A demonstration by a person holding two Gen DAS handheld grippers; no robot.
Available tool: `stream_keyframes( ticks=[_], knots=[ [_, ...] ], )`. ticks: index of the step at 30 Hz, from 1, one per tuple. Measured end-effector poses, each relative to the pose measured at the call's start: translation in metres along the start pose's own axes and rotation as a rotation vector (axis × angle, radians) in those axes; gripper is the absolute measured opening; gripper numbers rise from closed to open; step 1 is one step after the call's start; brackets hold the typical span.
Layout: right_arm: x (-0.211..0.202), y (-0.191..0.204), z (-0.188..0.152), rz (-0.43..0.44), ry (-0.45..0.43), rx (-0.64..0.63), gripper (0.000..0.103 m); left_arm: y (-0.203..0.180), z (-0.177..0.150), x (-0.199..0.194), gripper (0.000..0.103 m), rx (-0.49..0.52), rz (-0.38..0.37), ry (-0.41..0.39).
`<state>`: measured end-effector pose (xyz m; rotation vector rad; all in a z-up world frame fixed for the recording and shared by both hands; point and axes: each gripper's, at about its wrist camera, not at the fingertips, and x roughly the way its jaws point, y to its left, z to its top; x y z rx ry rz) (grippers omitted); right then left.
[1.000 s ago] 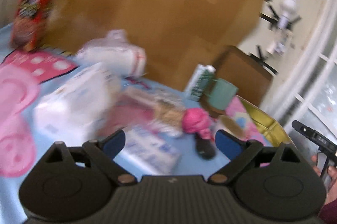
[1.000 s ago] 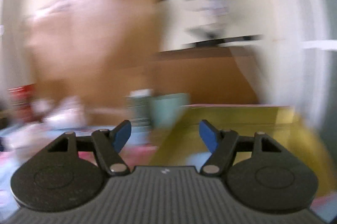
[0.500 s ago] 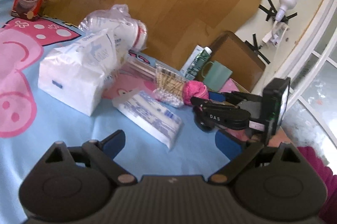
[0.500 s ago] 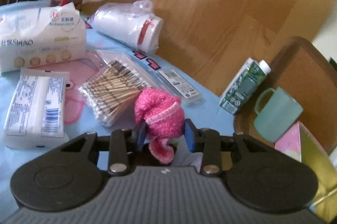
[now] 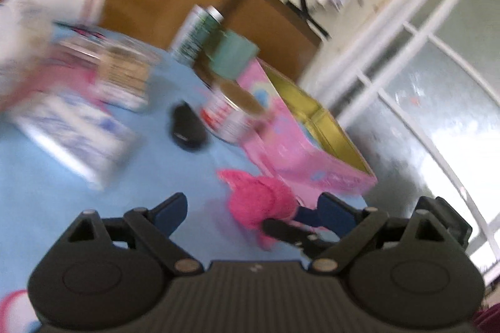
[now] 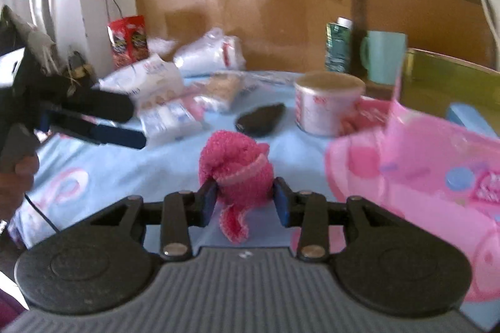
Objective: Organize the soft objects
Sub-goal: 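Grasp the pink fuzzy item with the right gripper, then carry the pink fuzzy item into the pink tin and release it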
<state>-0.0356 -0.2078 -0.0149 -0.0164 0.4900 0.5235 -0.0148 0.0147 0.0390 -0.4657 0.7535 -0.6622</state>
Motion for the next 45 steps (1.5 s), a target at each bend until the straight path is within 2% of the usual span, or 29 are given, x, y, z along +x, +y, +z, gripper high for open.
stream_keyframes(
  ticks=[2,6,9,10,16,18,22,24,25,26,27,29,34,37,41,43,45],
  knots=[
    [0.001,-0.001,-0.005,0.004,0.001,0.009,0.044,-0.011,0.0,0.021,0.09,0.028,0.001,0.044],
    [0.001,-0.002,-0.016,-0.006,0.006,0.01,0.041,-0.024,-0.001,0.057,0.066,0.061,0.001,0.134],
    [-0.007,-0.014,-0.016,-0.042,-0.037,0.018,0.031,-0.037,0.002,0.069,0.057,0.107,0.021,0.147],
    [-0.012,-0.018,-0.014,-0.043,-0.056,0.033,0.027,-0.041,0.006,0.071,0.057,0.108,-0.001,0.147],
    [-0.051,-0.045,0.005,-0.142,-0.228,0.062,0.027,-0.099,0.038,0.092,0.059,0.28,-0.057,0.093],
    [-0.057,-0.056,0.013,-0.184,-0.259,0.062,0.027,-0.115,0.05,0.108,0.061,0.324,-0.067,0.089],
    [-0.052,-0.089,0.028,-0.261,-0.25,0.096,0.028,-0.13,0.068,0.153,0.066,0.366,-0.057,0.103],
    [-0.043,-0.106,0.035,-0.297,-0.226,0.131,0.029,-0.131,0.074,0.178,0.08,0.365,-0.034,0.116],
    [-0.035,-0.115,0.038,-0.326,-0.211,0.143,0.031,-0.13,0.076,0.188,0.082,0.364,-0.004,0.114],
    [-0.026,-0.124,0.043,-0.369,-0.189,0.145,0.035,-0.129,0.076,0.197,0.083,0.363,0.036,0.104],
    [-0.016,-0.131,0.044,-0.42,-0.17,0.141,0.044,-0.127,0.076,0.201,0.083,0.361,0.06,0.098],
    [-0.002,-0.143,0.043,-0.504,-0.153,0.134,0.046,-0.123,0.075,0.198,0.083,0.343,0.047,0.086],
    [-0.003,-0.16,0.034,-0.537,-0.177,0.193,0.046,-0.121,0.065,0.171,0.084,0.375,0.026,0.047],
    [-0.016,-0.156,0.031,-0.536,-0.217,0.223,0.046,-0.115,0.057,0.149,0.086,0.365,-0.013,0.033],
    [-0.035,-0.139,0.03,-0.52,-0.291,0.227,0.046,-0.097,0.041,0.108,0.086,0.355,-0.024,0.001],
    [-0.04,-0.129,0.033,-0.501,-0.313,0.21,0.046,-0.079,0.034,0.084,0.086,0.329,-0.004,-0.018],
    [-0.04,-0.117,0.039,-0.463,-0.322,0.19,0.046,-0.057,0.028,0.06,0.086,0.292,0.047,-0.043]
  ],
)
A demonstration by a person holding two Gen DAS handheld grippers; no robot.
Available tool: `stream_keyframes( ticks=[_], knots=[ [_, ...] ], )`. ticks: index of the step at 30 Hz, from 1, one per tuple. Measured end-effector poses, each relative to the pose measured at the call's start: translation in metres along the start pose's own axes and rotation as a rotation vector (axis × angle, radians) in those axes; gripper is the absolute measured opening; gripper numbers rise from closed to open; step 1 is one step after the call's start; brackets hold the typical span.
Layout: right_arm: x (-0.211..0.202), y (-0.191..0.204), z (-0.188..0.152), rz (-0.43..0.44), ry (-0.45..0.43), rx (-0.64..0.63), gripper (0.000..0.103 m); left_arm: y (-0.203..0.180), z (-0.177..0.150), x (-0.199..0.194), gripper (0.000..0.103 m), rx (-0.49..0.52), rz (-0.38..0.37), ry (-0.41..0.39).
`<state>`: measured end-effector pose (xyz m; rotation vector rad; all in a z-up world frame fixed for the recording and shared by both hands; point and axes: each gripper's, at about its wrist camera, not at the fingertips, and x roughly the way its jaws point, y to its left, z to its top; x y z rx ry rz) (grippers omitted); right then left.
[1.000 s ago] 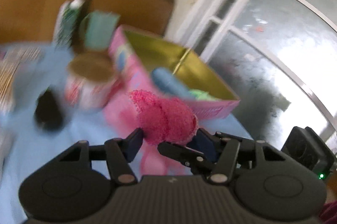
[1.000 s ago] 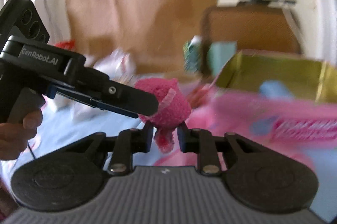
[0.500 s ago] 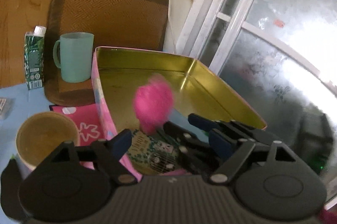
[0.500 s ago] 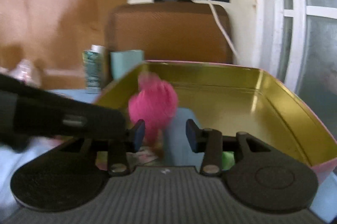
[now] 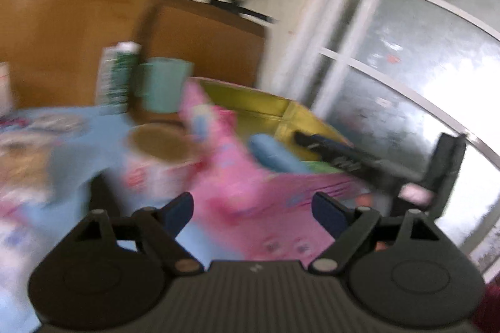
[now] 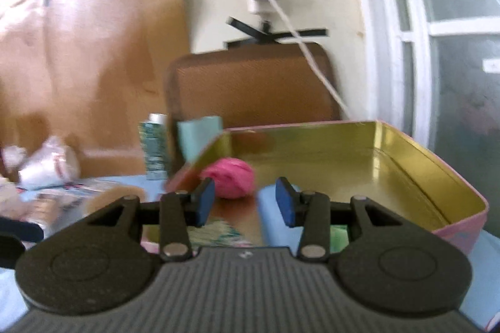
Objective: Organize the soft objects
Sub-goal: 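Carry the pink fuzzy item into the pink tin and release it, then grasp the clear lead box on the table with the right gripper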
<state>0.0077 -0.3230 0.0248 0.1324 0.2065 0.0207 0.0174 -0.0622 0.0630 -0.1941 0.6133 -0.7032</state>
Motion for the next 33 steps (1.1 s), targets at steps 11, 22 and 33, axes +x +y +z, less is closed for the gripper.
stream_keyframes(
  ticks=[11,22,33],
  knots=[
    [0.049,0.133,0.009,0.416,0.203,-0.055,0.046,0.116,-0.038,-0.105,0.086,-0.174,0.387,-0.179],
    [0.253,0.221,0.059,0.324,0.589,-0.129,0.063,0.139,-0.06,-0.115,0.086,-0.265,0.262,-0.235],
    [0.313,0.238,0.021,0.109,0.778,0.147,0.102,0.142,-0.062,-0.115,0.095,-0.303,0.212,-0.232]
  ],
)
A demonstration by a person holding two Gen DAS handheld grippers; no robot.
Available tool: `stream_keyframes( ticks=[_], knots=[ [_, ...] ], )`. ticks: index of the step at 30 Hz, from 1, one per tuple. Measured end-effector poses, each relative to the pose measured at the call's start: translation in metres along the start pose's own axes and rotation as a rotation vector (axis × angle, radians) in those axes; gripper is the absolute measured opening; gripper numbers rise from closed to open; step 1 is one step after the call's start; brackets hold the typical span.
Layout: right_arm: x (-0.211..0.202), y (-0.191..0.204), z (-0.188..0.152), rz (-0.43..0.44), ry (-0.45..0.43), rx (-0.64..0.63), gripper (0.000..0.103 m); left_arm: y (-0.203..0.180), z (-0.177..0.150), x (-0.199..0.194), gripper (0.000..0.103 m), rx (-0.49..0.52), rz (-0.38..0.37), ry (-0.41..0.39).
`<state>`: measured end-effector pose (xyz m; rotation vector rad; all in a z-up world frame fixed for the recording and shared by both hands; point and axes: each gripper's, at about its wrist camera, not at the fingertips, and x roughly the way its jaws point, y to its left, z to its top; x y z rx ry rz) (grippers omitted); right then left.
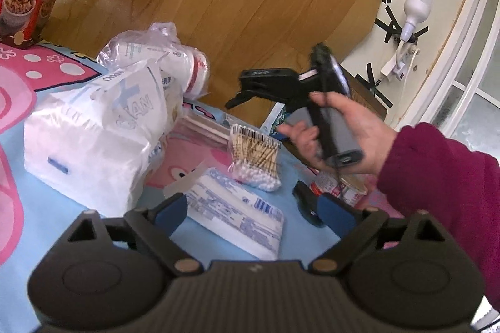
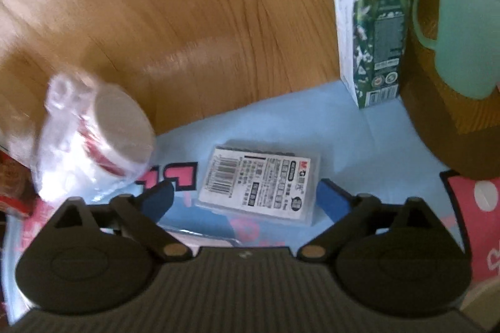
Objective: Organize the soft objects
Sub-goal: 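Grasp the clear lead box on the table with the right gripper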
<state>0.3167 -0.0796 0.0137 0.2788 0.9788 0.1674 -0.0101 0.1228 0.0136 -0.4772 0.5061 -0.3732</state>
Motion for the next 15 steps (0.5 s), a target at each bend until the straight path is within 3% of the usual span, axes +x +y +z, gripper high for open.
stream_keyframes(
  ticks=[5,6,7,12,15],
  knots=[
    [0.011,0.023,-0.012,-0.104,-0.035,-0.137,0.103,-0.001,-0.001,-0.001,0.095,-0.006,-0.002,-0.001],
    [0.011,0.023,-0.014,-0.113,-0.042,-0.154,0.095,0.0,-0.001,-0.001,0.095,-0.009,-0.003,-0.001],
    [0.01,0.024,-0.015,-0.122,-0.053,-0.177,0.094,0.001,0.0,0.0,0.095,-0.012,-0.004,0.0],
    [-0.013,0.009,-0.021,-0.021,-0.065,-0.155,0.093,0.004,0.001,-0.001,0.095,-0.03,-0.009,-0.005],
    [-0.056,0.012,-0.036,0.057,-0.159,-0.22,0.094,0.009,0.002,-0.003,0.095,-0.056,-0.017,-0.016]
  ],
)
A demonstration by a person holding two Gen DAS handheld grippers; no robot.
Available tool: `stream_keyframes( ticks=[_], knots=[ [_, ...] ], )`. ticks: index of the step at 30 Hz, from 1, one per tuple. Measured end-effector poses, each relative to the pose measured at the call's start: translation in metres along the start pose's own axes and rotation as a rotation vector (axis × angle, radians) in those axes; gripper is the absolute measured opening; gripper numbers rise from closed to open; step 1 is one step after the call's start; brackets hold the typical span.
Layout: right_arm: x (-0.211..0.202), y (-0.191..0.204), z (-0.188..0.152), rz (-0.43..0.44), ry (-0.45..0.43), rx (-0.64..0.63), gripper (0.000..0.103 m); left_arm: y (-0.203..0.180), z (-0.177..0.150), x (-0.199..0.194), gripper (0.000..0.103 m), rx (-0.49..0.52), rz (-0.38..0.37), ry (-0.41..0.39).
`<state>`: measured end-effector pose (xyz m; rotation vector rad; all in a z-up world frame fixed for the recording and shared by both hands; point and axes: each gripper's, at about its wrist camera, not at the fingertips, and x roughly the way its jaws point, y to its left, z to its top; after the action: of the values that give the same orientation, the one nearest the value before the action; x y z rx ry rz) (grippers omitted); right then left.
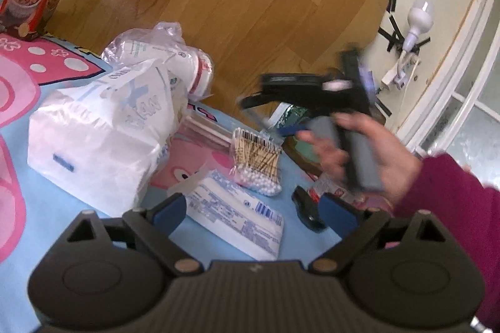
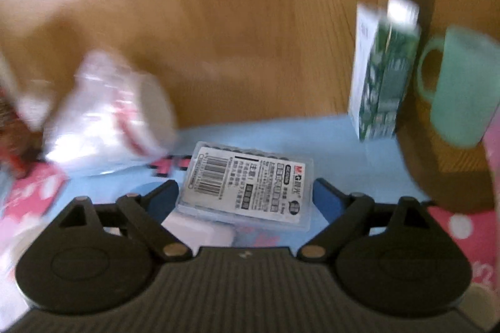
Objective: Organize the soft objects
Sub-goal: 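Grasp the clear lead box on the table with the right gripper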
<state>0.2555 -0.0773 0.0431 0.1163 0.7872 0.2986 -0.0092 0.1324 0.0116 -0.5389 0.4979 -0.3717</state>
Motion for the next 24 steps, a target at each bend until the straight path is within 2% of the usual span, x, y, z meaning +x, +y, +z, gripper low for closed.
stream_keyframes(
  ticks=[2,5,9,12,14,16,18,21,24],
  knots=[
    [-0.043,0.005,-0.016,0.072,-0.055,-0.064,0.094,0.004,0.001,0.0,0.095,-0.026,-0.006,-0.001],
    [-0.106,0.004,-0.061,0.161,-0.109,-0.176,0.094,0.007,0.002,0.0,0.095,-0.047,-0.009,0.002],
    [-0.161,-0.01,-0.144,0.162,-0.113,-0.312,0.094,0.0,0.001,0.005,0.094,-0.005,-0.005,0.031],
    [-0.177,-0.014,-0.198,0.091,-0.114,-0.364,0.094,-0.02,-0.004,0.008,0.094,0.075,-0.014,0.067],
    [-0.174,-0.011,-0.22,0.034,-0.123,-0.361,0.094,-0.037,-0.01,0.01,0.094,0.082,-0.068,0.104],
    [-0.173,-0.015,-0.233,0.037,-0.124,-0.347,0.095,-0.054,-0.017,0.016,0.094,0.071,-0.124,0.166],
    [-0.174,-0.023,-0.24,0.06,-0.127,-0.33,0.096,-0.068,-0.022,0.02,0.092,0.075,-0.135,0.208],
    [-0.179,-0.029,-0.25,0.075,-0.145,-0.332,0.103,-0.08,-0.028,0.022,0.088,0.057,-0.161,0.274],
    [-0.182,-0.033,-0.255,0.074,-0.155,-0.343,0.103,-0.087,-0.035,0.023,0.084,0.028,-0.197,0.326]
  ],
)
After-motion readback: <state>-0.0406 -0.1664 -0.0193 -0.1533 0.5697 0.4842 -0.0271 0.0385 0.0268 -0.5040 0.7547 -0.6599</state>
